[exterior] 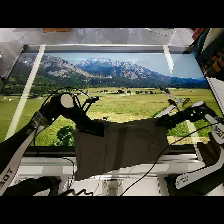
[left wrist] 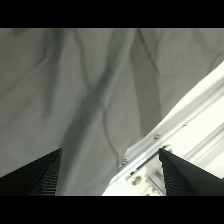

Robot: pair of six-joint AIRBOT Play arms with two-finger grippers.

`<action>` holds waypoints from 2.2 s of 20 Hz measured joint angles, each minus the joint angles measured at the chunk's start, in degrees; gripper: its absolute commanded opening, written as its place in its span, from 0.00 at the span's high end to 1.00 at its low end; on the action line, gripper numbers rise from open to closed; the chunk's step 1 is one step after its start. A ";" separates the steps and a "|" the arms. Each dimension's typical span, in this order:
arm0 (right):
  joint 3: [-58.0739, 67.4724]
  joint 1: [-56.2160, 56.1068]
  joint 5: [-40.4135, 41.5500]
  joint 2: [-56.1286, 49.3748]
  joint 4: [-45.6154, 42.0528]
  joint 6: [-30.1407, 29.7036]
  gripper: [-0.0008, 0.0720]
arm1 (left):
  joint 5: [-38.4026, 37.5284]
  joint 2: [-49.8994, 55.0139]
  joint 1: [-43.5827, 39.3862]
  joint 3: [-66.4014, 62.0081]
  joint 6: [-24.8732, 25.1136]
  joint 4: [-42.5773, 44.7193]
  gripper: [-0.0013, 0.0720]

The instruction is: Fold the clothes and pants, and hang the long-sleeved shirts on hangers.

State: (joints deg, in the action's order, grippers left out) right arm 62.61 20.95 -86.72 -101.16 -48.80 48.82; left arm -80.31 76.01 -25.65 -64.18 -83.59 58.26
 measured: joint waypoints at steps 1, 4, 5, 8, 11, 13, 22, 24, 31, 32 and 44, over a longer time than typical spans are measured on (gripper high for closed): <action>0.13 -2.03 -0.63 0.04 1.05 -0.50 0.95 | 0.15 0.00 0.00 0.00 0.00 0.52 0.04; 1.84 -8.28 -1.57 0.09 2.75 -1.84 0.95 | 0.22 -0.02 0.04 -0.11 0.00 2.75 0.04; 3.21 -10.25 -1.62 0.24 3.19 -1.88 0.95 | 0.42 -0.02 0.04 -0.24 0.00 3.82 0.04; 9.57 -14.43 -1.36 1.27 3.72 0.48 0.95 | 1.09 -0.04 0.04 -2.58 0.04 8.33 0.14; 17.66 -15.61 2.89 3.28 3.74 5.97 0.95 | 1.88 -0.20 0.04 -8.74 1.25 13.22 0.94; 22.64 -15.02 7.39 5.29 3.67 10.19 0.95 | 2.36 -0.68 0.04 -13.75 2.05 16.41 0.98; 33.44 -1.73 20.76 17.51 -11.58 33.79 0.95 | 3.39 -8.37 0.04 -24.57 3.02 36.30 0.98; 33.88 2.95 18.84 20.22 -17.03 39.41 0.95 | 3.45 -9.62 0.04 -24.92 3.02 38.82 0.98; 34.32 21.57 4.15 28.28 -33.92 54.64 0.95 | 3.58 -10.91 0.04 -25.27 3.04 41.92 0.98; 34.32 24.09 1.97 29.18 -36.52 55.60 0.95 | 3.61 -10.93 0.04 -25.27 3.04 42.03 0.98; 34.32 51.91 -9.03 37.88 -61.72 61.70 0.95 | 3.80 -10.99 0.04 -25.27 3.06 44.70 0.98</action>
State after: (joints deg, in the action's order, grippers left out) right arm 96.92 72.86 -95.74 -63.29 -110.52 110.52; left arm -76.51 65.01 -25.61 -89.45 -80.53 102.96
